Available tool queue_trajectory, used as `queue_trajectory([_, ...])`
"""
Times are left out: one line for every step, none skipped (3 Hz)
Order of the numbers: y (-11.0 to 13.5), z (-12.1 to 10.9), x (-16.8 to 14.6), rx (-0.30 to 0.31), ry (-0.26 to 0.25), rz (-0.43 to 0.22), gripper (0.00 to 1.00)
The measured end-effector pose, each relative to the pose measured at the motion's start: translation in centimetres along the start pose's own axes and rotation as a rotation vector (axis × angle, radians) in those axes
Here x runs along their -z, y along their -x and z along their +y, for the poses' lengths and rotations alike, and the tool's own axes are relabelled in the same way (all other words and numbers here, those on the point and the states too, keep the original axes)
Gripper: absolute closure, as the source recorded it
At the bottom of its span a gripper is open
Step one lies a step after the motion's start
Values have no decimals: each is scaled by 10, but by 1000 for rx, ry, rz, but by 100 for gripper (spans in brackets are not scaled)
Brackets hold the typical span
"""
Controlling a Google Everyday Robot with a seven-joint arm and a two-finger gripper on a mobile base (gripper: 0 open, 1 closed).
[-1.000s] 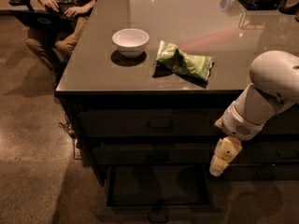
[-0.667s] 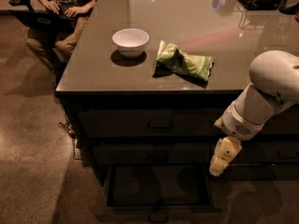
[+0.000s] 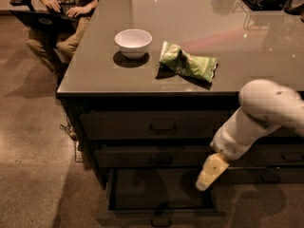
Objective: Close bottom drawer
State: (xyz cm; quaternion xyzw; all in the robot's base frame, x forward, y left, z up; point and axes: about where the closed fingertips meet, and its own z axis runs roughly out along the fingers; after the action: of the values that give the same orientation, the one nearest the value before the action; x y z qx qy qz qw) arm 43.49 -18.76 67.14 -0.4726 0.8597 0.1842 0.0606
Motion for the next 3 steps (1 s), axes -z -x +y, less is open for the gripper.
queue_trajectory([-4,11,-65,-79,70,-5,0])
queue_trajectory([-11,26,-122,-129,120,6,0])
queue_trajectory([-13,24,-136,-134,128,18,0])
